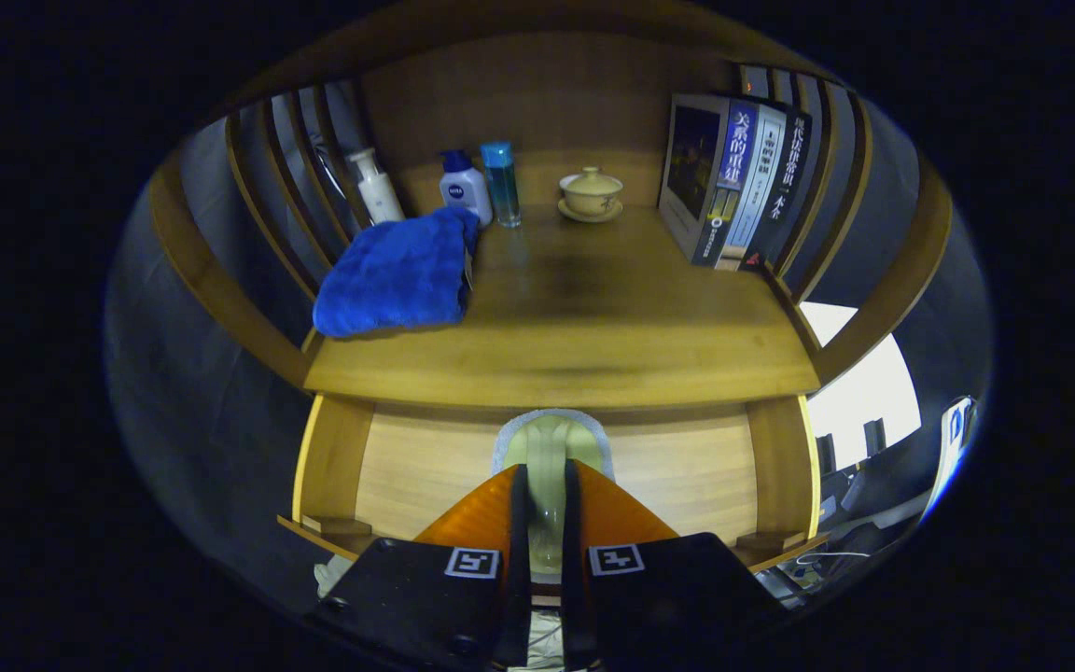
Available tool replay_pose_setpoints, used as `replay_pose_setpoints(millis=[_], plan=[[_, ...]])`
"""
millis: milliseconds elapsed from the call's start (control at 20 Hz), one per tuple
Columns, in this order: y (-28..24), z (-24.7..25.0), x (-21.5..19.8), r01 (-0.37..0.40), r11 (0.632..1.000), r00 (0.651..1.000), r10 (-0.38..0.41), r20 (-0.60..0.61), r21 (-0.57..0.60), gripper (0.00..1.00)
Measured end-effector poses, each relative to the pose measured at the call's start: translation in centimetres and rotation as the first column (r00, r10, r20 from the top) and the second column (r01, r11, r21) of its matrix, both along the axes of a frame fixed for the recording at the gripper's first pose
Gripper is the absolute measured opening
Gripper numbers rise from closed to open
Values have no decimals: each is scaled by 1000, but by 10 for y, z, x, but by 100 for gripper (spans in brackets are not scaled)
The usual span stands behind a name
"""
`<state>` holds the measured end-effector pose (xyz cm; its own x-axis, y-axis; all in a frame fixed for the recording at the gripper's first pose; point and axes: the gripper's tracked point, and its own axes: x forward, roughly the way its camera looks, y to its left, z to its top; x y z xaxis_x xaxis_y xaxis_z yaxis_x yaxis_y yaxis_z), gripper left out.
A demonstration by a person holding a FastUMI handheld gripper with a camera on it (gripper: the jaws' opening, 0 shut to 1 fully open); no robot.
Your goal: Pull open the drawer, take out the items inside it, and place them on the countertop above the cabinet.
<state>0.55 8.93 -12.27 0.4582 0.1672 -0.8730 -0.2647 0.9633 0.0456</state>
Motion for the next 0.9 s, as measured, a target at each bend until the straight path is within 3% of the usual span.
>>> replay_pose_setpoints(millis=[450,900], plan=[[-1,27,62,30,999,995,-31,92,18,21],[18,-3,147,80,996,983,-86,159,43,21]])
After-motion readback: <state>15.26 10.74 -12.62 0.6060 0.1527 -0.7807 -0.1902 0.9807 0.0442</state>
